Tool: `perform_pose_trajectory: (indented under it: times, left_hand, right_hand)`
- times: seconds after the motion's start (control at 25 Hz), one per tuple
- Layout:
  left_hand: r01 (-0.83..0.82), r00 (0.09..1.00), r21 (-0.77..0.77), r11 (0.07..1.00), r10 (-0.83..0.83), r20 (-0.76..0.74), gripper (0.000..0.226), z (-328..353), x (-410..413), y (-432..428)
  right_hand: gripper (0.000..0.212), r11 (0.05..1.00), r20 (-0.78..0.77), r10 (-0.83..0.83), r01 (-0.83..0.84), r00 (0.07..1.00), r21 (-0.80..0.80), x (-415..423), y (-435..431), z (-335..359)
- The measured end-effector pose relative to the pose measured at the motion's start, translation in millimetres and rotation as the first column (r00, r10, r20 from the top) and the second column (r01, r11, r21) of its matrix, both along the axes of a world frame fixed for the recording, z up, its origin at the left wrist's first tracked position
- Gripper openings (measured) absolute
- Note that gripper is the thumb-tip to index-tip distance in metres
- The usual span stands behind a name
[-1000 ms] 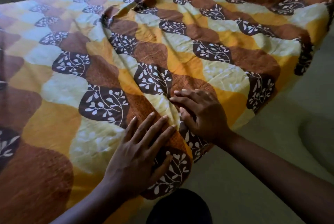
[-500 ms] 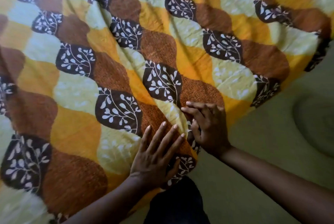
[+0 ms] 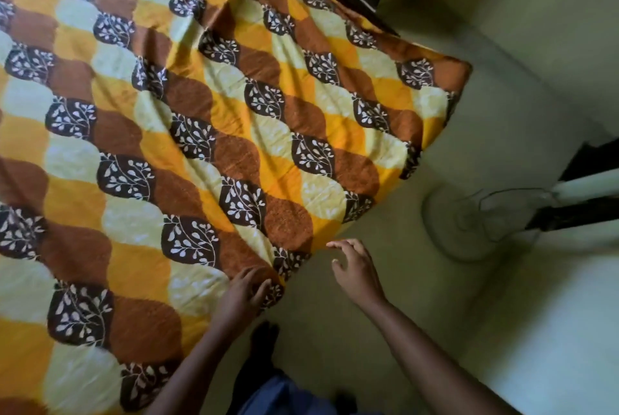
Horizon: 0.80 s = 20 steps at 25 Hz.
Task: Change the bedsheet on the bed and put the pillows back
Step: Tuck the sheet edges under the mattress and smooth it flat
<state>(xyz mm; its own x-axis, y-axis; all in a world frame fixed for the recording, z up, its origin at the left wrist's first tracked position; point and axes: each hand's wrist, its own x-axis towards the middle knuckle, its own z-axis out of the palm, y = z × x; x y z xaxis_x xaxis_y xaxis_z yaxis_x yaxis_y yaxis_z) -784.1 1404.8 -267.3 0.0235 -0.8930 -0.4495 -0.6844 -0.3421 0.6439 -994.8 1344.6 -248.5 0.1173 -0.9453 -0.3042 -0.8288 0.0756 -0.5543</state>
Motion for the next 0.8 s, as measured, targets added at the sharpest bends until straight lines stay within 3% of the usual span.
perform_pose_trajectory:
  times: [0.12, 0.24, 0.6, 0.72, 0.8]
  left_hand:
    - [0.021, 0.988, 0.019, 1.0, -0.018, -0.151, 0.033, 16, -55, -23]
    - [0.043, 0.981, 0.006, 0.999, -0.041, -0.19, 0.035, 28, -125, -64]
    - [-0.317, 0.895, -0.058, 0.947, 0.279, -0.348, 0.026, 41, -297, -122]
    - [-0.448, 0.848, -0.106, 0.888, 0.385, -0.364, 0.026, 30, -328, -168]
    - [-0.458, 0.868, -0.201, 0.866, 0.387, -0.312, 0.028, 19, -344, -210]
  right_hand:
    - [0.032, 0.999, -0.018, 0.029, -0.028, 0.999, 0.045, -74, -16, 32]
    - [0.031, 1.0, -0.004, 0.013, -0.013, 1.0, 0.003, -149, -57, 52]
    - [0.04, 0.99, 0.025, 0.14, -0.14, 0.99, -0.019, -296, -230, 60]
    - [0.046, 0.997, 0.059, 0.075, -0.075, 0.995, 0.0, -318, -270, 32]
    - [0.048, 1.0, 0.094, -0.017, 0.017, 0.995, 0.004, -325, -297, 8]
